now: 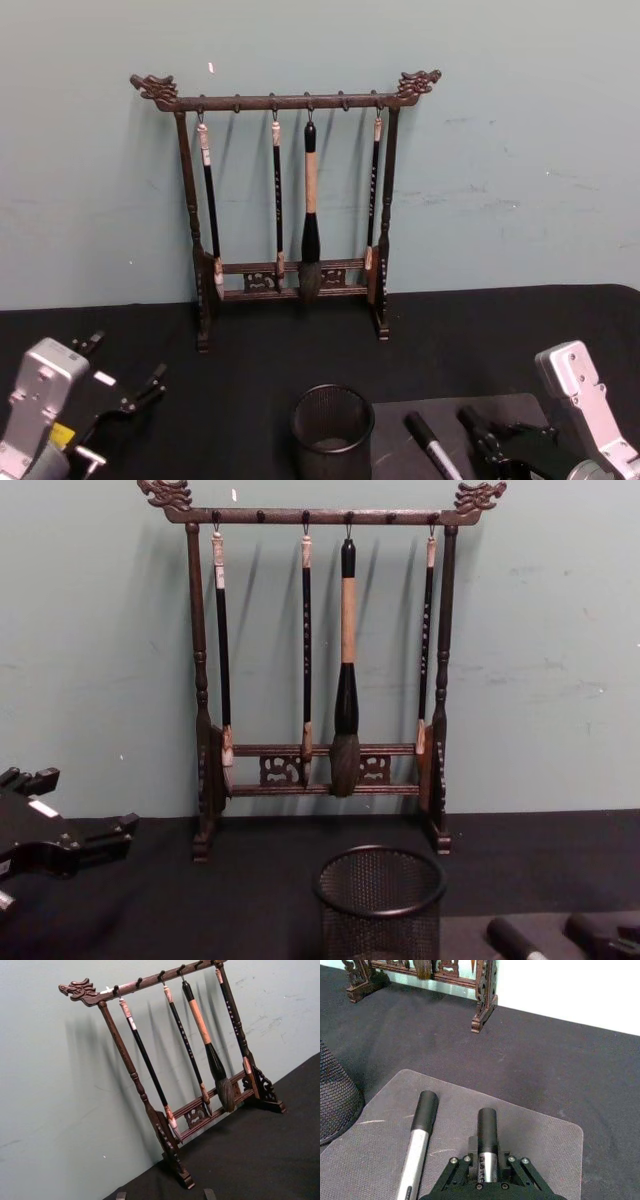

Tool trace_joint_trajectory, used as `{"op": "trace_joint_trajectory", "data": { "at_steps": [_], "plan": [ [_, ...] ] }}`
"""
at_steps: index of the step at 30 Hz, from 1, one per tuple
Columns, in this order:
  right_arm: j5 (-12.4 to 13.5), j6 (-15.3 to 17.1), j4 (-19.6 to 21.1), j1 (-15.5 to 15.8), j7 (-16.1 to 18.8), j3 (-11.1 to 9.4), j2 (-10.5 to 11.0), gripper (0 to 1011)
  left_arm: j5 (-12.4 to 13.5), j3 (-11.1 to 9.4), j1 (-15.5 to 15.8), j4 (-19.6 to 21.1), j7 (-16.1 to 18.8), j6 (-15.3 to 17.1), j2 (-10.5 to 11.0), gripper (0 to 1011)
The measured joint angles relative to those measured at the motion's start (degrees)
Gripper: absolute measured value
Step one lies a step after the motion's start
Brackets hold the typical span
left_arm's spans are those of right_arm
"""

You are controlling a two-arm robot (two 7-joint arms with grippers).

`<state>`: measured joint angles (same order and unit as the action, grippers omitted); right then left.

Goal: Pick up the water-based marker from the table and place it into the pen holder.

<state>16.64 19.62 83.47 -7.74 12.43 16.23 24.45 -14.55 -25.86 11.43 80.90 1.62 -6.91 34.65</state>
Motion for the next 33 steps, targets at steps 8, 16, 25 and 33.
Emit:
{"op": "trace_joint_trajectory", "data": {
  "at_steps": [8, 16, 25, 33],
  "plan": [
    [0.00, 0.00, 0.00, 0.00, 0.00, 0.00, 0.00, 214, 0.00, 0.00, 0.00, 0.00, 0.00, 0.00, 0.00, 1001],
    [0.00, 0.00, 0.00, 0.00, 0.00, 0.00, 0.00, 214, 0.00, 0.00, 0.00, 0.00, 0.00, 0.00, 0.00, 1001],
    [-0.50, -1.06, 0.51, 0.44, 0.51, -1.35, -0.60, 214, 0.00, 0.00, 0.00, 0.00, 0.00, 0.00, 0.00, 1001],
    [1.35, -7.96, 2.23, -0.53, 4.18, -4.46, -2.34, 214, 0.00, 0.00, 0.00, 0.00, 0.00, 0.00, 0.00, 1001]
  ]
}}
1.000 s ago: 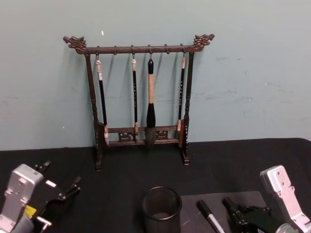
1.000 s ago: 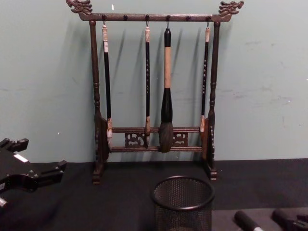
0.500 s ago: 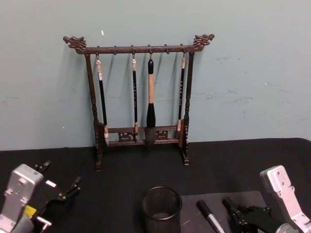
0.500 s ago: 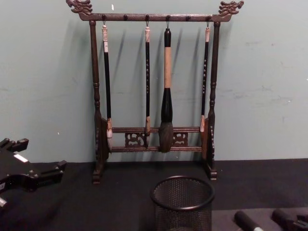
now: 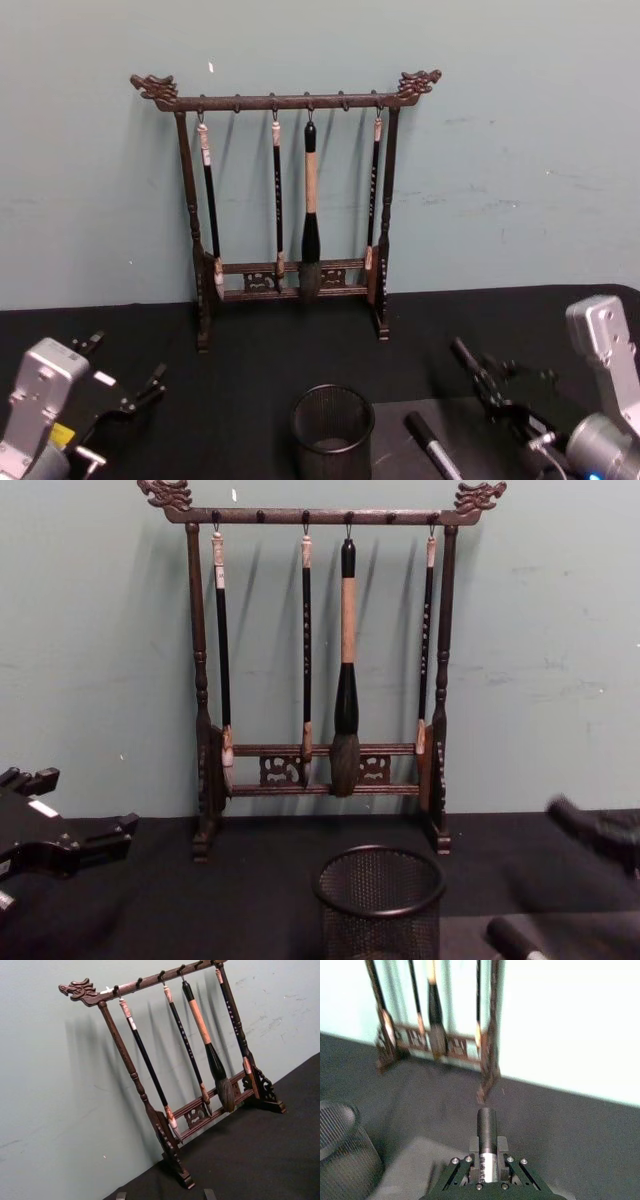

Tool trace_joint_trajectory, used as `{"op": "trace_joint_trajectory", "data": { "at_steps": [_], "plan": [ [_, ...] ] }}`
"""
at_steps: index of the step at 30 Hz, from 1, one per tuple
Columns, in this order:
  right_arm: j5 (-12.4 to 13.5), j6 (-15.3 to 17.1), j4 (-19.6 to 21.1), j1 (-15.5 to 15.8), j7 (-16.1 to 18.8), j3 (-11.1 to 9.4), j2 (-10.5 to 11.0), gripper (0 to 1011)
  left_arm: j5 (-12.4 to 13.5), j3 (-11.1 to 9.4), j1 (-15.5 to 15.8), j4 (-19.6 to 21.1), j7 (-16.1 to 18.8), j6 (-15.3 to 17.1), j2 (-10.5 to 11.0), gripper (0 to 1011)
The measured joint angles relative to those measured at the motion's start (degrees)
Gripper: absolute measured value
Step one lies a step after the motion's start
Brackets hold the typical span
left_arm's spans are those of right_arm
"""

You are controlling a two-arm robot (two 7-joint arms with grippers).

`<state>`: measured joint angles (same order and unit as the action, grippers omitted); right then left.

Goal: Pick up the water-based marker from the table and place it into the pen holder.

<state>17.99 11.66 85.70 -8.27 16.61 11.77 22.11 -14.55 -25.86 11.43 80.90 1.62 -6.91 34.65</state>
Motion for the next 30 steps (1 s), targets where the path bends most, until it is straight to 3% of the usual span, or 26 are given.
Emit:
{"op": "trace_joint_trajectory", "data": {
  "at_steps": [9, 17, 30],
  "plan": [
    [3.25, -4.55, 1.23, -3.33, 3.87, 0.69, -1.30, 214, 0.00, 0.00, 0.00, 0.00, 0.00, 0.00, 0.00, 1001],
    [6.98, -8.48, 2.29, -5.15, 8.28, 3.39, -2.38, 214, 0.00, 0.00, 0.00, 0.00, 0.00, 0.00, 0.00, 1001],
    [11.35, -10.67, 1.83, -7.65, 13.48, 7.27, -2.95, 214, 0.00, 0.00, 0.00, 0.00, 0.00, 0.00, 0.00, 1001]
  ]
}}
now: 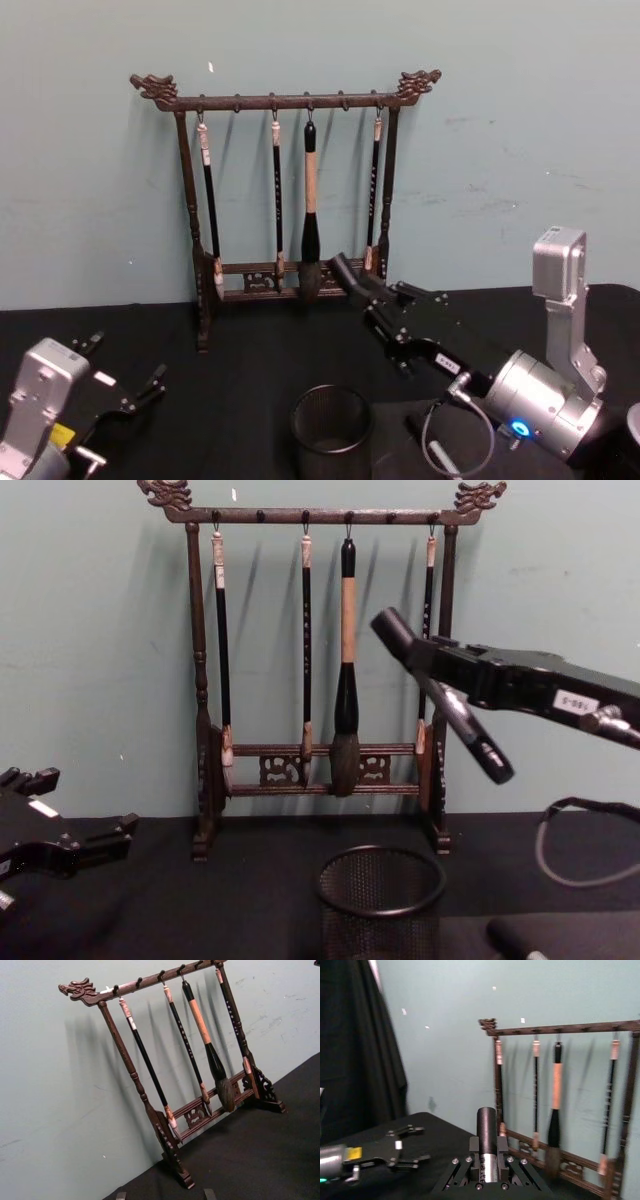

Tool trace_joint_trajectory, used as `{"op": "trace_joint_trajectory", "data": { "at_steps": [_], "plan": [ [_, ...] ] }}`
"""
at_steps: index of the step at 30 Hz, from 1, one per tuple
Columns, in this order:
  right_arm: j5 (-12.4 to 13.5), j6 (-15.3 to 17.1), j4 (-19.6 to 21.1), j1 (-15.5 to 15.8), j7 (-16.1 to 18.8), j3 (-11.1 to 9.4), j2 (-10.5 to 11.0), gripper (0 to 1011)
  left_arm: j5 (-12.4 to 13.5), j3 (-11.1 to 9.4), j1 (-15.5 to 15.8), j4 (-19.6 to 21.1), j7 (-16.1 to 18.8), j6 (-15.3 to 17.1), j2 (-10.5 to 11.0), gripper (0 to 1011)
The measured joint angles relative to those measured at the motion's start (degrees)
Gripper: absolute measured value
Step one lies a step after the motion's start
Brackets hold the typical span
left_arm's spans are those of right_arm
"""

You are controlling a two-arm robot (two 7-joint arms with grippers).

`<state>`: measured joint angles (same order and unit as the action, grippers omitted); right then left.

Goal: Pick up the water-based marker from the table and place it into the pen holder.

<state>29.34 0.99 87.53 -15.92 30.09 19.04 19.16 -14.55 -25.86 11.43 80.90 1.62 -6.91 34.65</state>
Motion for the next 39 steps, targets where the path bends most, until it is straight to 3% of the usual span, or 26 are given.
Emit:
{"op": "trace_joint_trajectory", "data": {
  "at_steps": [6, 22, 25, 29, 39],
  "plan": [
    [1.91, 0.34, -0.93, -1.22, 2.20, 2.54, -0.03, 213, 0.00, 0.00, 0.00, 0.00, 0.00, 0.00, 0.00, 1001],
    [3.41, 1.10, -2.56, -2.96, 2.95, 5.91, 0.72, 213, 0.00, 0.00, 0.00, 0.00, 0.00, 0.00, 0.00, 1001],
    [1.70, -0.43, -8.13, -5.79, 2.40, 9.10, -1.78, 213, 0.00, 0.00, 0.00, 0.00, 0.00, 0.00, 0.00, 1001],
    [0.57, -1.57, -12.00, -7.67, 2.11, 10.83, -3.30, 214, 0.00, 0.00, 0.00, 0.00, 0.00, 0.00, 0.00, 1001],
    [0.17, -1.94, -14.48, -8.88, 1.04, 11.05, -4.45, 213, 0.00, 0.00, 0.01, 0.00, 0.00, 0.00, 0.00, 1001]
  ]
}}
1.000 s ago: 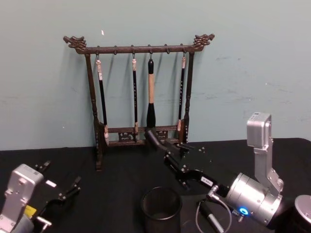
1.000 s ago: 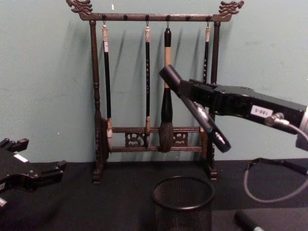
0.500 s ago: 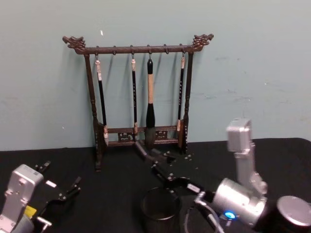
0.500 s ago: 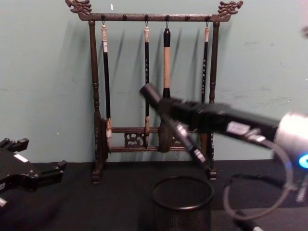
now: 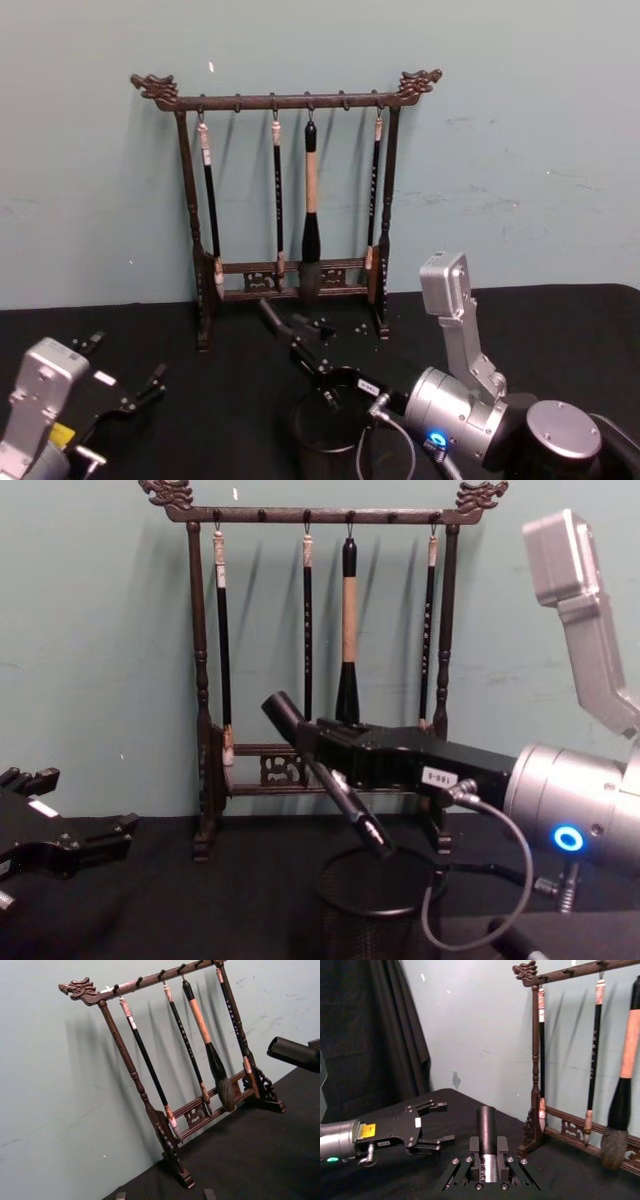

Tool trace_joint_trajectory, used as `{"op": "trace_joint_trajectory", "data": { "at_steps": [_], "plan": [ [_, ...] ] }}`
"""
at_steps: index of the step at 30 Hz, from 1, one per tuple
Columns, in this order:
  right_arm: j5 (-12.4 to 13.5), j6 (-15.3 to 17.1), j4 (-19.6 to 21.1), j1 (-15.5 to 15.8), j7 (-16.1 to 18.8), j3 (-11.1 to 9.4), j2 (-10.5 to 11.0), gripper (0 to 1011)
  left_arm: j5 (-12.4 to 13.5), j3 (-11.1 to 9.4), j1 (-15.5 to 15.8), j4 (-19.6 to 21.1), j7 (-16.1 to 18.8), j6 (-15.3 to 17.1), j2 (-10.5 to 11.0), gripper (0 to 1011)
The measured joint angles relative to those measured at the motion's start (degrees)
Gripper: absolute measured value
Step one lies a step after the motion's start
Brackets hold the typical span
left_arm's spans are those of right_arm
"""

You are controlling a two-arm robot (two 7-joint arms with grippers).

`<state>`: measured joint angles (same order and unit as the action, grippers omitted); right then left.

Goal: Pick up the water-based marker from the table and place it into the pen holder.

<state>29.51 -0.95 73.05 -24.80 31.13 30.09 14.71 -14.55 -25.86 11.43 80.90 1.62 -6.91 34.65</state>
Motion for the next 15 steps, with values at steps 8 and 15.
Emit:
{"op": "trace_joint_trajectory", "data": {
  "at_steps": [8, 15],
  "plan": [
    [0.09, 0.00, 0.14, 0.04, -0.10, -0.15, 0.04, 213, 0.00, 0.00, 0.00, 0.00, 0.00, 0.00, 0.00, 1001],
    [0.14, 0.00, 0.23, 0.09, -0.02, -0.17, 0.06, 213, 0.00, 0.00, 0.00, 0.00, 0.00, 0.00, 0.00, 1001]
  ]
}}
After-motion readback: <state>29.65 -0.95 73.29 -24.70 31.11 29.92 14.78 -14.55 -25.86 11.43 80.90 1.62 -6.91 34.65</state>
